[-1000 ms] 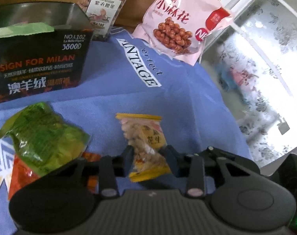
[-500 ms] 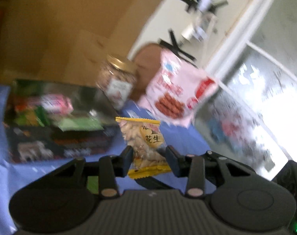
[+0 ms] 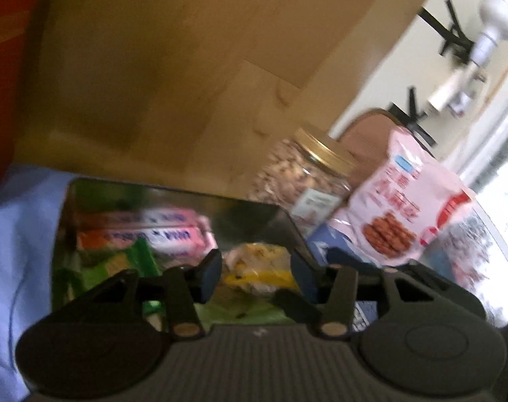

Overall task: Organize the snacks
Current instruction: 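Carry the peanut packet into the tin box and release it, then grasp the green leafy packet with the left tool, then lower the green leafy packet into the tin box and open the left tool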

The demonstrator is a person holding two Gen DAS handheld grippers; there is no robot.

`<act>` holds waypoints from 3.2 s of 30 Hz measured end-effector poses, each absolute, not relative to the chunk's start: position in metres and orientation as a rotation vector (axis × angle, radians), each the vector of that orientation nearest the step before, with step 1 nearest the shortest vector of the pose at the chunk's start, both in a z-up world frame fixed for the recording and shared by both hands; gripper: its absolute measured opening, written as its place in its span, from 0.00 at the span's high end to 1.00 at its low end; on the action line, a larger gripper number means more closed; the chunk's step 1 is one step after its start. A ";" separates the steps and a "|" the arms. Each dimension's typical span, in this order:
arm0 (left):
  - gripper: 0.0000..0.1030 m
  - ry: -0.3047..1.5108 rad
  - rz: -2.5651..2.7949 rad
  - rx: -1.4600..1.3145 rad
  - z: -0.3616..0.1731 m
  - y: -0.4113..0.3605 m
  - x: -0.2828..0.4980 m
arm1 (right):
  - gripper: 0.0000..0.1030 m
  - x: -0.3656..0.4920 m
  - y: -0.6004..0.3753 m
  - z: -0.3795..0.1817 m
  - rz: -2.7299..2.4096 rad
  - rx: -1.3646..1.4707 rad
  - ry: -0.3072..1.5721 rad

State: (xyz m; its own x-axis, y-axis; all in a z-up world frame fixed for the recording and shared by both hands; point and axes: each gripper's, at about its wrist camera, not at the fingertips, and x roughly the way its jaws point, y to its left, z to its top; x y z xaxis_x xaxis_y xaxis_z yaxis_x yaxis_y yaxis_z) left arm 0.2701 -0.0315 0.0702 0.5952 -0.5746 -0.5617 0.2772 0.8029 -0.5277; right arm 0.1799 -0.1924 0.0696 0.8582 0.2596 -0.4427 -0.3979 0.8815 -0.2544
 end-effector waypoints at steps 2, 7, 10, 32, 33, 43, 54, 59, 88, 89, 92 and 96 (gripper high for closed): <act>0.55 0.773 -0.510 -0.436 0.072 -0.025 0.266 | 0.51 0.181 -0.198 0.072 0.334 -0.314 0.411; 0.55 0.744 -0.505 -0.426 0.078 -0.013 0.236 | 0.52 0.155 -0.215 0.074 0.348 -0.247 0.398; 0.51 0.726 -0.519 -0.403 0.080 -0.007 0.205 | 0.52 0.125 -0.226 0.069 0.384 -0.192 0.414; 0.69 0.984 -0.619 -0.572 -0.009 -0.025 0.186 | 0.73 0.118 -0.290 -0.010 0.546 0.635 0.802; 0.69 0.978 -0.614 -0.553 -0.008 -0.027 0.185 | 0.80 0.119 -0.289 -0.012 0.542 0.625 0.800; 0.42 0.927 -0.636 -0.565 0.012 -0.012 0.175 | 0.91 0.101 -0.318 -0.013 0.549 0.744 0.722; 0.19 0.882 -0.803 -0.733 0.027 -0.002 0.158 | 0.91 0.099 -0.314 0.001 0.769 0.985 0.677; 0.56 0.832 -0.768 -0.726 0.036 0.006 0.154 | 0.92 0.110 -0.306 0.007 0.811 1.018 0.685; 0.38 0.668 -0.370 -0.388 0.077 0.009 0.214 | 0.54 0.169 -0.249 0.068 0.423 0.287 0.490; 0.38 0.660 -0.387 -0.392 0.078 0.011 0.207 | 0.54 0.162 -0.253 0.066 0.436 0.293 0.491; 0.37 0.656 -0.428 -0.384 0.078 0.012 0.187 | 0.54 0.140 -0.260 0.058 0.469 0.312 0.526; 0.37 0.695 -0.481 -0.376 0.067 0.015 0.163 | 0.54 0.111 -0.273 0.040 0.505 0.321 0.612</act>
